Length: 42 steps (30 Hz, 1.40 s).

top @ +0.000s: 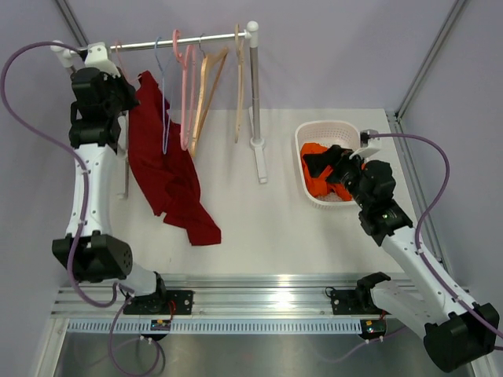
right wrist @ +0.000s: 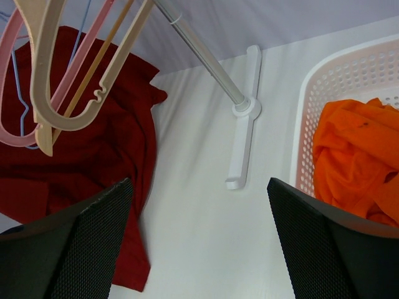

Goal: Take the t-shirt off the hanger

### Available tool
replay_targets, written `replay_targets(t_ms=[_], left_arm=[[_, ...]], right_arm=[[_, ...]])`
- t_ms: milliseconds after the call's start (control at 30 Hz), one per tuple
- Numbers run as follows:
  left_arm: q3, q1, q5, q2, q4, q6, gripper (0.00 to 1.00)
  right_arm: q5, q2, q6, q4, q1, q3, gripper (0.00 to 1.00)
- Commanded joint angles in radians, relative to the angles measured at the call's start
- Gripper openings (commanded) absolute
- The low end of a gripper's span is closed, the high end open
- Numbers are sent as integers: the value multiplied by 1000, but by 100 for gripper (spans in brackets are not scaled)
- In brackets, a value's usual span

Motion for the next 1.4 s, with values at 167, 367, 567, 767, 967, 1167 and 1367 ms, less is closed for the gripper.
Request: replay_targets(t_ms=[167, 367, 567, 767, 967, 1167, 1367], left_arm=[[-81, 4, -2, -209, 182, -113, 0], [-91, 4, -15, -217, 223, -81, 0], [-258, 4, -38, -289, 269, -114, 0], [-559, -7, -66, -505, 341, -266, 0], [-707, -30, -182, -776, 274, -286, 0], [-735, -48, -180, -930, 173, -323, 0], [-712, -50, -146, -981, 88, -358, 0]], right_arm=[[-12, -26, -76, -32, 128, 114, 95], [-3, -27, -88, -52, 202, 142, 95], [-8, -39, -87, -69, 233, 151, 95], [-29, -21, -76, -139, 311, 208, 95], [72, 52, -70, -141, 512, 271, 95], [231, 212, -117, -106, 805, 393, 95], [254, 442, -186, -112, 1036, 594, 96]])
